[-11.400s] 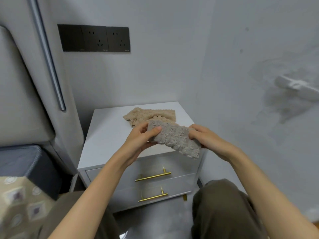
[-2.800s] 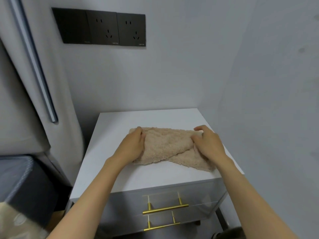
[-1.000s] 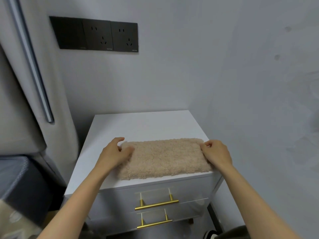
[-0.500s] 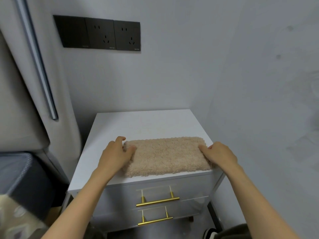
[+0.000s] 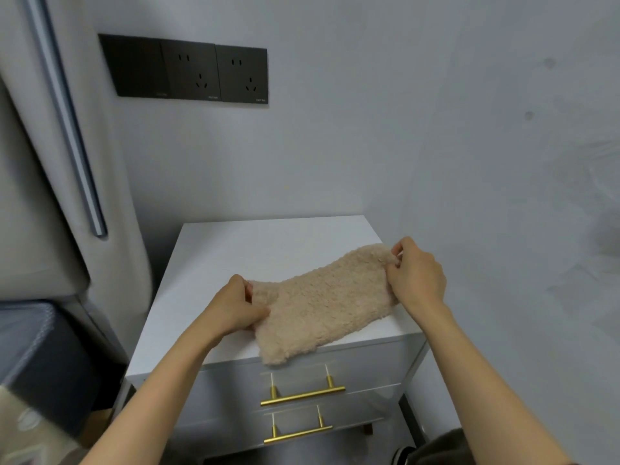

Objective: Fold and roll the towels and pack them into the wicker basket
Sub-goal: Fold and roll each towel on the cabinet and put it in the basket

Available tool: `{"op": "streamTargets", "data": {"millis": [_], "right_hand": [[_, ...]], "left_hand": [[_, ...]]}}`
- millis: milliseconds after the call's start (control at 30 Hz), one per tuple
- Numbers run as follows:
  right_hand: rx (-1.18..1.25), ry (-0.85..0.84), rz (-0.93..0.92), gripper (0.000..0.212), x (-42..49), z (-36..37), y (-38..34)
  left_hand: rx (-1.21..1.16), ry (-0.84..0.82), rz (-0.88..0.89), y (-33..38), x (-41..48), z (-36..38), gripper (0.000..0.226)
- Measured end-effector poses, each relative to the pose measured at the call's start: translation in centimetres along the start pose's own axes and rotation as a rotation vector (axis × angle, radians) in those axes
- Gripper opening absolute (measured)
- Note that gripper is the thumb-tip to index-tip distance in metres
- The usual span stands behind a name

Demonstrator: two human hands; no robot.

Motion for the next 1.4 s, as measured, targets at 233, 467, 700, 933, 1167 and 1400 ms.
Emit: {"op": "streamTargets", "data": {"millis": [233,467,700,933,1167,1400], "right_hand": [[0.38,0.074,-0.085,0.015,4.1,1.5,-2.9],[0.679,-0.246,-0.344,0.055,5.6,3.6,-6.2],[0.477,-0.43,-0.327,0.038,4.4,4.1,-5.8],[0.288,-0.522,-0.352,0.023,0.0,1.0,-4.2],[0.008,-0.702,-0.478,0.041,-4.3,-0.5,-1.4],[-0.133,-0.617,-0.558,0.039,-6.1,-0.4,1.3]], "left_hand": [[-0.033,-0.173,0.051,0.6,-0.7,0.9,0.095],[-0.194,-0.296,-0.003,2.0,-0.8,2.9,0.053],[0.159,-0.207,0.12,1.0,-0.6,2.4,0.038],[0.416,-0.03,0.267,0.1,-0.9,2.3,0.028],[0.659,0.093,0.426,0.1,-1.3,3.0,0.025],[0.807,0.158,0.598,-0.6,-1.1,3.2,0.03]]}}
Point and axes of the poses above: each hand's wrist, its own x-axis towards the middle knuckle, its own z-axis out of the palm, y = z × x, the point moved 1 cm from there along x, towards the middle knuckle, and after that the axes turned 9 degrees about -y, right-handed, at the moved point
